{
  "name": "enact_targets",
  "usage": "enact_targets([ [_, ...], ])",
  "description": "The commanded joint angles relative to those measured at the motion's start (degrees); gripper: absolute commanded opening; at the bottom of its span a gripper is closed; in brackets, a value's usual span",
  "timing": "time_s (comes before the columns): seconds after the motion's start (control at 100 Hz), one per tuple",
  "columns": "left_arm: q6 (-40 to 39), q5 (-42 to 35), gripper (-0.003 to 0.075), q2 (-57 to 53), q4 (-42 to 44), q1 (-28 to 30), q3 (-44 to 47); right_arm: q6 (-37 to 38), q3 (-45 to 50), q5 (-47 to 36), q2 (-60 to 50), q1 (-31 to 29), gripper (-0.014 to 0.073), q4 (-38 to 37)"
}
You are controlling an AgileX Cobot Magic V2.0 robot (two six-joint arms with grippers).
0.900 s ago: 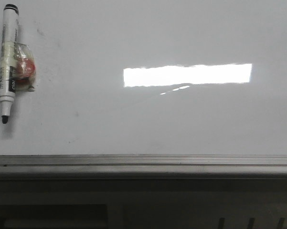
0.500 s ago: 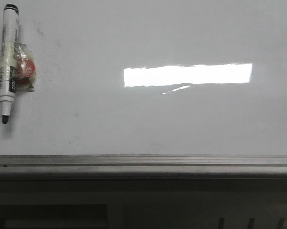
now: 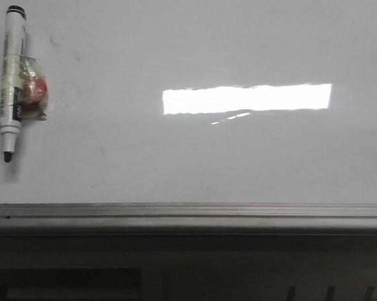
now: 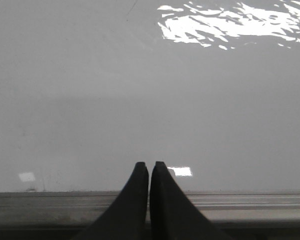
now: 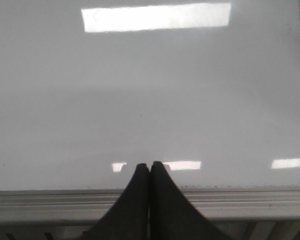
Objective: Write number 3 on whiteboard
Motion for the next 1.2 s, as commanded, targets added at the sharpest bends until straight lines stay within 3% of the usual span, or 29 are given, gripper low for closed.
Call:
enact_targets([
  [0.0, -0.54, -4.84, -0.002, -1.38, 1.0, 0.19, 1.91, 0.05, 1.43, -2.39, -0.89, -0.34, -0.0064, -0.69],
  [0.43, -0.54, -7.66, -0.002, -1.38, 1.14, 0.19, 1.91, 0.05, 1.43, -14.22, -0.89, -0.34, -0.0064, -0.69],
  [0.64, -0.54, -11.83, -0.002, -1.38, 0.15, 0.19, 1.91, 0.05, 1.43, -13.66, -0.89, -0.34, -0.0064, 0.87],
  [0.79, -0.66, -12.68, -0.002, -1.38, -2.62, 0.19, 1.8, 0.05, 0.92, -13.33, 1.01, -0.34, -0.0064, 9.23],
  [0.88, -0.66, -12.83, -0.002, -0.66, -2.74, 0.19, 0.48, 0.05, -0.77, -10.25, 3.9, -0.34, -0.0064, 10.08],
  [1.09, -1.7, -5.24, -0.002, 5.64, -2.58, 0.19, -8.36, 0.05, -7.36, -3.53, 16.43, -0.34, -0.0064, 10.36],
  [1.19, -1.7, -2.83, -0.002, 10.38, -2.89, 0.19, -13.22, 0.05, -10.8, -3.37, 21.97, -0.34, -0.0064, 14.11],
])
